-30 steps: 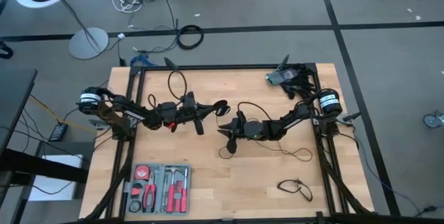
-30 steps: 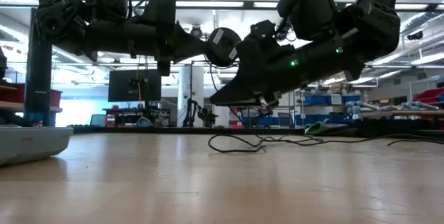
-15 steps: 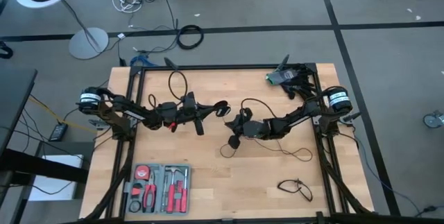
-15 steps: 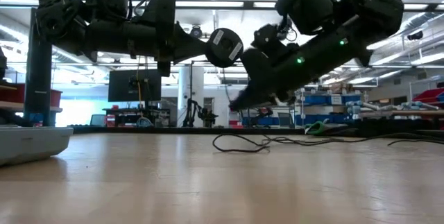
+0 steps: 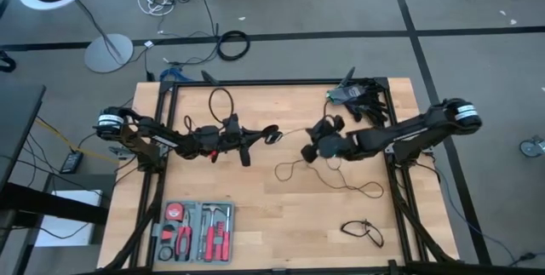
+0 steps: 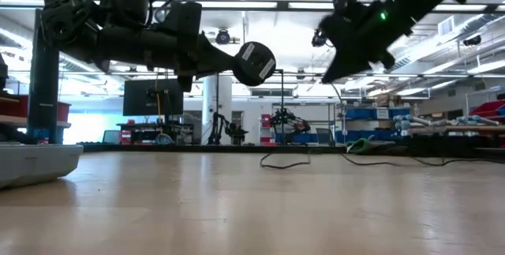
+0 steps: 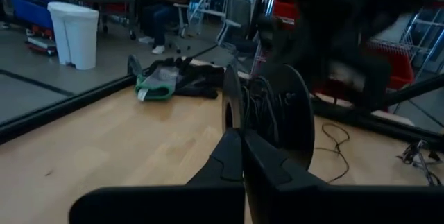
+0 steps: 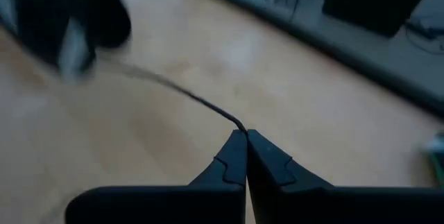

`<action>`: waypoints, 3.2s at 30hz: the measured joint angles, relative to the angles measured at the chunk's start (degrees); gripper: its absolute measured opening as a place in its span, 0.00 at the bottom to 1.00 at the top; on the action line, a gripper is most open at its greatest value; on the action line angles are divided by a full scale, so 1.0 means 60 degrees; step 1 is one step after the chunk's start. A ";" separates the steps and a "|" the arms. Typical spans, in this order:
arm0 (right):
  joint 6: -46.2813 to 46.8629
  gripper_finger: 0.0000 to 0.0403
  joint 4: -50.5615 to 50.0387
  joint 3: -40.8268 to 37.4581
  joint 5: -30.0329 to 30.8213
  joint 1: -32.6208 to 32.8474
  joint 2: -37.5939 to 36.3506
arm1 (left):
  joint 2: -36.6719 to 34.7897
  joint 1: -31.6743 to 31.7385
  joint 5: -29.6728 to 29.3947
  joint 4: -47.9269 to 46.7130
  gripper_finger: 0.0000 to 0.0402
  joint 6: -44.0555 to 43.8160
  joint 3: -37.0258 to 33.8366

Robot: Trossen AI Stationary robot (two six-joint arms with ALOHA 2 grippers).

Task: Coil cords
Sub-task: Coil the black wire onto the spool

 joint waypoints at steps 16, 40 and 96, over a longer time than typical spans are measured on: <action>-0.3268 0.00 0.5222 0.1664 -0.3254 -0.0656 0.2655 | 0.0000 -0.0357 -0.1877 -0.1708 0.00 -0.0122 0.0833; -0.1194 0.01 0.0876 0.2003 -0.1306 0.0209 0.3362 | 0.0038 -0.0525 -0.1925 0.1132 0.00 -0.0748 -0.0272; -0.3341 0.25 1.0699 -0.2128 -0.0694 0.0681 0.4354 | 0.0747 -0.0598 -0.2106 0.2951 0.00 0.0318 0.0394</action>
